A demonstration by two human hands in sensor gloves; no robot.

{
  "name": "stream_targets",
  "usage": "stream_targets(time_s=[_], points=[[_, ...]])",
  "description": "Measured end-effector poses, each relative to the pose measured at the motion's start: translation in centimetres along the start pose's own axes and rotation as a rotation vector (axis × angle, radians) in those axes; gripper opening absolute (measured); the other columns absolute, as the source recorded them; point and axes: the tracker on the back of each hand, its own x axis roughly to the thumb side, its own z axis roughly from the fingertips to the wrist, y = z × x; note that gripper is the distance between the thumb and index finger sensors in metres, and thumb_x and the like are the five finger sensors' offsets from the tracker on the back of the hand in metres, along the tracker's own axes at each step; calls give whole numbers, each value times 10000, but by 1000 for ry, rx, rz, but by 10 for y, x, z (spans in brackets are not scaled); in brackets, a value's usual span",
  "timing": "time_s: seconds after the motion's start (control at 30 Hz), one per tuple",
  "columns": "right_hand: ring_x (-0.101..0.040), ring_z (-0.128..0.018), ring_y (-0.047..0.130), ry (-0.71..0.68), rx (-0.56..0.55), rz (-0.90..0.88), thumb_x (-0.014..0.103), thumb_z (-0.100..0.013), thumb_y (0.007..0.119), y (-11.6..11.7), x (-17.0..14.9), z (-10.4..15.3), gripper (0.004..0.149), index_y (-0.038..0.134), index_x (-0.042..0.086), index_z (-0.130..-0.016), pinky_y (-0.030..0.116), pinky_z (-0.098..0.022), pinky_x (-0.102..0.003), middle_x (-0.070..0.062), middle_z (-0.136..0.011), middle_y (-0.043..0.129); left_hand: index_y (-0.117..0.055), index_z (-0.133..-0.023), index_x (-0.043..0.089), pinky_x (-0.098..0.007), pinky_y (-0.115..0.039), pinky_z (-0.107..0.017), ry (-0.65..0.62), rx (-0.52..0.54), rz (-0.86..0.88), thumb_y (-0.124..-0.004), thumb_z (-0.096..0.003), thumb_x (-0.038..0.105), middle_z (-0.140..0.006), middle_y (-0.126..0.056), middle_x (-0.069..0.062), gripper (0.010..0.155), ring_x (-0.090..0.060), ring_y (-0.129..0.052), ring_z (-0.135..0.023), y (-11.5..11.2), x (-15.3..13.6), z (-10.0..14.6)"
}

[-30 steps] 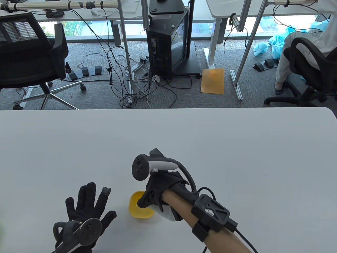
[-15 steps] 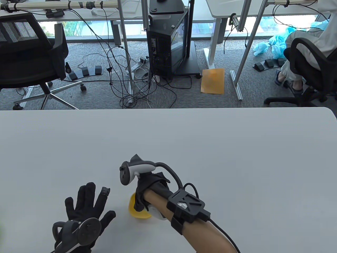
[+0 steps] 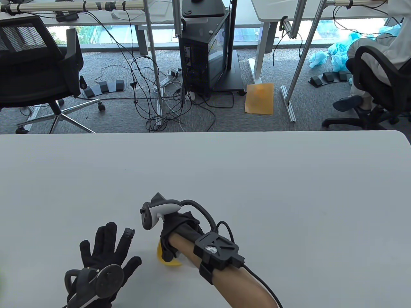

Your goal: Invert dispenser and press with thumb onto small dish

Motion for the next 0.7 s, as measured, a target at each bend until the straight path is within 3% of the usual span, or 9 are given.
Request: stream_targets(time_s=[0.4,0.7], points=[[-411,-497,1039,-21,-119,71,532,-610,746,-2,7,8,745,789,-132,-947,881,-313,-525,-345,-736,908,-371,-1235,309,-796,-340,-710,2,-5,2,-373,-560,707,-1282,-301,-236,784,-507,-371,-1173,-1,0,0],[-391,-516,1048,1,-133,158,520,-622,714,3,14,12,711,786,-103,-959,896,-326,-509,-328,-754,907,-371,-1235,309,-796,-339,-709,0,-9,0,-374,-560,707,-1283,-301,-234,783,-509,-369,-1173,-1,1,-1]])
